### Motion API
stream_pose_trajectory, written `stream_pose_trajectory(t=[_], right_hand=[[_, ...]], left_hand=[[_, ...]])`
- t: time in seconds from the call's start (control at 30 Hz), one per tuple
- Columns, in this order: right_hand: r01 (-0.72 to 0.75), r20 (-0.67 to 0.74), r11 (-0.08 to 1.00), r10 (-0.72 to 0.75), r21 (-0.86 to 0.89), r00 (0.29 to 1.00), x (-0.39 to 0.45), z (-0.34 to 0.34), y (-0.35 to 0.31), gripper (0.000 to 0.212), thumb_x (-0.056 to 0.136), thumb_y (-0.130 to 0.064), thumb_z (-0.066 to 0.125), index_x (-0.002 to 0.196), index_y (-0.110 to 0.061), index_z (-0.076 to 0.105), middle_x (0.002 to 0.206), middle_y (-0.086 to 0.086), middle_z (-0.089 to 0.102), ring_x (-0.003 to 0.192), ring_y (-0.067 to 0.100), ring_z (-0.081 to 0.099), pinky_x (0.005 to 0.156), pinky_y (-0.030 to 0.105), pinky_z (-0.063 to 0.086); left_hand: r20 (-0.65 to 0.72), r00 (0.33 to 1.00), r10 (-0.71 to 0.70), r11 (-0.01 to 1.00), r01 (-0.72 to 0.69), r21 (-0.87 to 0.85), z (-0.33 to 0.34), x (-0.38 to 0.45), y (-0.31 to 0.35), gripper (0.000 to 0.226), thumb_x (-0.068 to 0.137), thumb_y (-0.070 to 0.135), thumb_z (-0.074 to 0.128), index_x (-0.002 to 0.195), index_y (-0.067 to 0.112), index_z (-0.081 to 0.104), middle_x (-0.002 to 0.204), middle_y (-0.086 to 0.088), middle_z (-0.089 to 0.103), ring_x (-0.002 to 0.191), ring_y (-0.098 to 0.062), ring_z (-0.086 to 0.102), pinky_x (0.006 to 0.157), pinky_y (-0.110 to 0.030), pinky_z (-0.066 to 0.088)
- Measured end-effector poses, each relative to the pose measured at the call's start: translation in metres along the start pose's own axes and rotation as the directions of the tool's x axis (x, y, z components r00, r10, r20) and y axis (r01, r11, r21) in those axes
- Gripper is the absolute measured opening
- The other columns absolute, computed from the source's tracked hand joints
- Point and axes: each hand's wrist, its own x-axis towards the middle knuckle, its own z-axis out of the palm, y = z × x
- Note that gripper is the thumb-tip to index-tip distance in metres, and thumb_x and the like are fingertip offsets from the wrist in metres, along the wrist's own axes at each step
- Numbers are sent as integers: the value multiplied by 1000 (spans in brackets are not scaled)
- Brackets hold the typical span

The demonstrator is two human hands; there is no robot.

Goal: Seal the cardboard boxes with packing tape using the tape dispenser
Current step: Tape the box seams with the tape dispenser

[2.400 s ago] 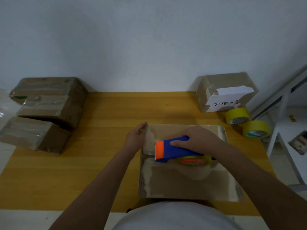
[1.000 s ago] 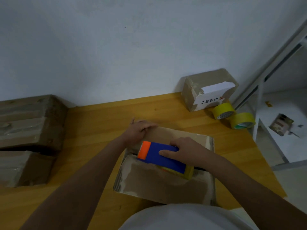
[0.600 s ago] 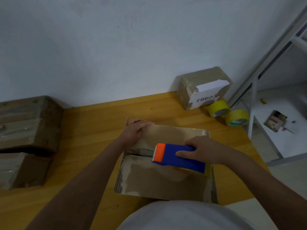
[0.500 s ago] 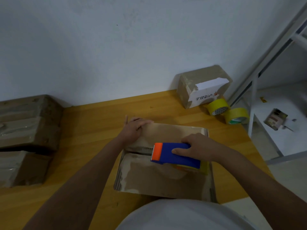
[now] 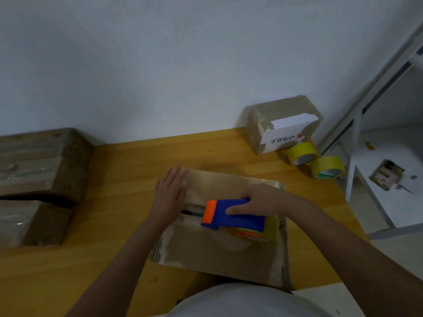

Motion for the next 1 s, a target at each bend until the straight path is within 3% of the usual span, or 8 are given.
stream_pose_trajectory(t=[0.17, 0.37, 0.47, 0.57, 0.77, 0.87, 0.93, 1.0], right_hand=[[57, 40, 998, -56, -29, 998, -1, 1, 0, 59, 82, -74, 50, 78, -16, 59, 69, 0, 54, 62, 14, 50, 58, 27, 34], [171, -204, 985, -160, 37, 966, -8, 23, -1, 54, 89, -63, 49, 79, -11, 59, 74, 9, 59, 68, 20, 56, 61, 33, 41], [145, -249, 986, -122, 80, 961, -13, 29, 2, 48, 88, -65, 50, 79, -17, 50, 74, -1, 51, 67, 15, 50, 58, 28, 35], [152, -272, 979, -111, 135, 956, -18, 33, 5, 39, 88, -65, 51, 89, -26, 49, 82, -8, 53, 75, 10, 54, 62, 26, 38], [176, -258, 972, -132, 156, 957, -21, 29, 4, 43, 90, -61, 50, 112, -25, 57, 106, -6, 61, 91, 12, 59, 77, 31, 50], [210, -215, 967, -176, 147, 961, -22, 24, 4, 43, 92, -59, 49, 108, -22, 66, 99, -2, 67, 85, 15, 63, 75, 35, 52], [239, -203, 960, -207, 147, 957, -23, 18, 6, 32, 93, -55, 50, 92, -28, 67, 81, -5, 64, 73, 13, 60, 62, 27, 46], [262, -203, 952, -228, 159, 952, -24, 13, 8, 27, 95, -52, 51, 98, -31, 68, 83, -11, 63, 73, 8, 59, 61, 24, 43]], left_hand=[[-24, 988, -152, 987, 150, -59, 11, -38, -3, 52, 102, 14, 46, 152, 22, 33, 164, 3, 13, 148, -25, 22, 117, -51, 23], [-100, 928, -359, 927, 343, -150, 31, -76, 6, 52, 104, 36, 43, 153, 33, 28, 163, 13, 14, 145, -17, 29, 112, -42, 35], [-153, 886, -438, 898, 423, -122, 38, -88, 14, 52, 103, 42, 41, 153, 32, 30, 162, 10, 22, 142, -18, 36, 110, -42, 37], [-184, 862, -473, 880, 470, -61, 42, -91, 21, 54, 102, 46, 36, 154, 32, 28, 162, 6, 24, 144, -19, 32, 117, -45, 26], [-223, 822, -524, 835, 548, 58, 57, -106, 34, 56, 101, 55, 17, 155, 44, 9, 163, 19, 6, 152, -11, 6, 120, -50, -7], [-239, 823, -515, 829, 550, 106, 64, -110, 36, 55, 101, 55, 10, 154, 44, 4, 163, 20, 0, 152, -11, -1, 121, -51, -10], [-247, 814, -525, 819, 562, 111, 65, -108, 35, 54, 102, 53, 11, 155, 44, 3, 163, 19, 0, 152, -12, 0, 121, -52, -7], [-239, 807, -539, 810, 575, 116, 65, -106, 33, 54, 102, 53, 12, 155, 45, 1, 163, 20, -1, 152, -14, 2, 121, -53, -2]])
